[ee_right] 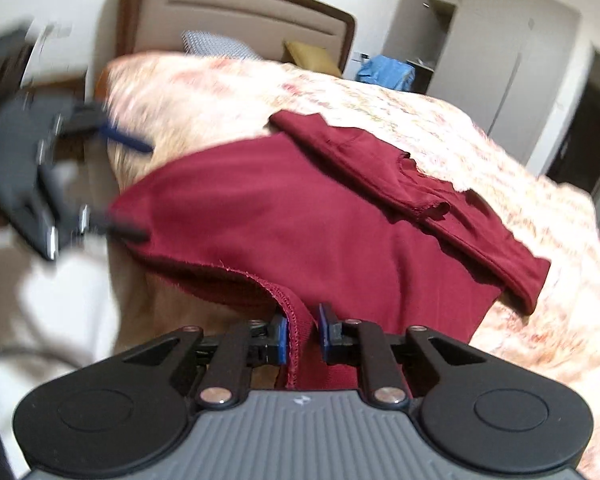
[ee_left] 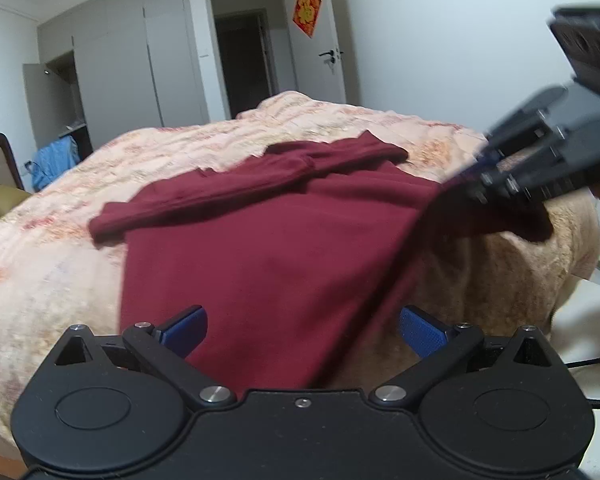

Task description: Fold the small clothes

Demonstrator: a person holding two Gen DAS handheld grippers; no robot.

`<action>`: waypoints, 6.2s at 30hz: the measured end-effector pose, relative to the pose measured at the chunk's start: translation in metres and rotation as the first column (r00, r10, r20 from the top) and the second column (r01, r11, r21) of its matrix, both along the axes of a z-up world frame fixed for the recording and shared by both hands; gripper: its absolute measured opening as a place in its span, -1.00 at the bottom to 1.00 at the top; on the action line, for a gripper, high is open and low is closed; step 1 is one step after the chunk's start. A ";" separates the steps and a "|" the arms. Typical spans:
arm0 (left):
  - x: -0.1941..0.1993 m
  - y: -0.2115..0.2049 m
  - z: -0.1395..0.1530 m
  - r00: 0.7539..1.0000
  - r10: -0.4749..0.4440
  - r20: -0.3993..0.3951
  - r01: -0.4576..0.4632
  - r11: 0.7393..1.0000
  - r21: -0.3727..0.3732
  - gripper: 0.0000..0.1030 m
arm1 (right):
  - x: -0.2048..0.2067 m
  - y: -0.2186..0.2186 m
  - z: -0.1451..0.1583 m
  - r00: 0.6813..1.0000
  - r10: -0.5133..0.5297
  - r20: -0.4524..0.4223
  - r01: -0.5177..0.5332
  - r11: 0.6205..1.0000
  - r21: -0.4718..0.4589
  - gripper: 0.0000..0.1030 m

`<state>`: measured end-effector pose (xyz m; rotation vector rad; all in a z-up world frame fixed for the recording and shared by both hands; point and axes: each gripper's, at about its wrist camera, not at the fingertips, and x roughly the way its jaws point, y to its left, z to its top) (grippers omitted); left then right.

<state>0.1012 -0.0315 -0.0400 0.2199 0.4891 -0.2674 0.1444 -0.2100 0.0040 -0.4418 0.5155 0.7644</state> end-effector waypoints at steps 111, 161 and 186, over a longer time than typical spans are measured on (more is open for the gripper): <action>0.345 0.109 0.158 0.997 0.030 -0.071 -0.027 0.998 0.048 -0.80 | 0.255 0.025 0.109 0.891 -0.159 0.424 0.228 0.967 -0.117 -0.88; 0.392 0.203 -0.007 0.892 0.355 -0.278 -0.438 0.830 -0.345 0.99 | 0.343 -0.083 -0.064 0.831 -0.554 -0.041 0.550 0.811 0.201 1.00; 0.174 0.124 -0.001 0.867 0.463 -0.186 -0.496 0.763 -0.414 0.99 | 0.155 -0.093 -0.073 0.705 -0.709 -0.027 0.684 0.670 0.287 1.00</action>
